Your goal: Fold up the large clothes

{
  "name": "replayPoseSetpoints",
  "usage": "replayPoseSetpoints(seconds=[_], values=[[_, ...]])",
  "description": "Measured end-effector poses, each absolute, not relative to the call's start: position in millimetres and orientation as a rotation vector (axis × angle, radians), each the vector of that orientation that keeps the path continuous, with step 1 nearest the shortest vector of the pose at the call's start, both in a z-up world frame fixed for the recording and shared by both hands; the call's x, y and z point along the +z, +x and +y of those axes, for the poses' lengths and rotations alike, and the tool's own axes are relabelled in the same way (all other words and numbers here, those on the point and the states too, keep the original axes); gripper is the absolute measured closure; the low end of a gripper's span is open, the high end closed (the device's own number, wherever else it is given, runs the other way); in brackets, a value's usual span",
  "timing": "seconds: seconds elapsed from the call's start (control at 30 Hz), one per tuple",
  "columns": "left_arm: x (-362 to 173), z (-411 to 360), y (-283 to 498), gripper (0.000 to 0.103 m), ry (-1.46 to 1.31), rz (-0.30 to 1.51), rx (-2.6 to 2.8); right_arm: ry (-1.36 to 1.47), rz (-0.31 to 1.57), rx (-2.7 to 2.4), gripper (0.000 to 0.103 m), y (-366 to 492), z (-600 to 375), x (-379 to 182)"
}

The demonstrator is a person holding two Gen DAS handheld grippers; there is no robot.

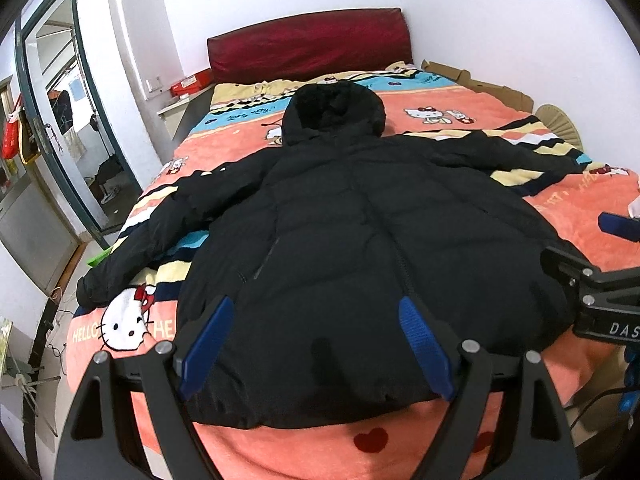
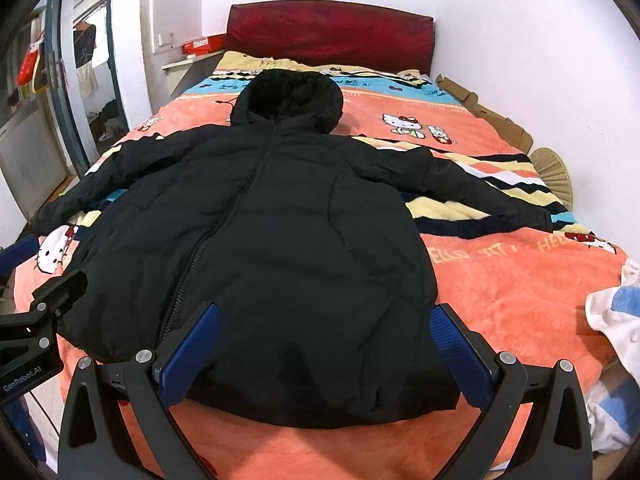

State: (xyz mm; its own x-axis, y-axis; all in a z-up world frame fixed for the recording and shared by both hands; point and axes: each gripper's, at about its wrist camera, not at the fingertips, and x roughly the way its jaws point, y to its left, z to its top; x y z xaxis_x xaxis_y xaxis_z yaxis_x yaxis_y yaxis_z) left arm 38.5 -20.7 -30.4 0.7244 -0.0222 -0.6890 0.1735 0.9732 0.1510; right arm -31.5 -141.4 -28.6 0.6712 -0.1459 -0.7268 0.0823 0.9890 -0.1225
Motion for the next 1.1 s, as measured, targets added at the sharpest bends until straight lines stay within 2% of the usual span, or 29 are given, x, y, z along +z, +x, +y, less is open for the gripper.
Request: replayPoseSetpoints(seconds=[1.1], values=[[-39.9,-17.3,69.6,0.018,0.215,0.800,-0.093,-0.108,0.877,-0.091,0.001,5.7,-150.7,-38.4]])
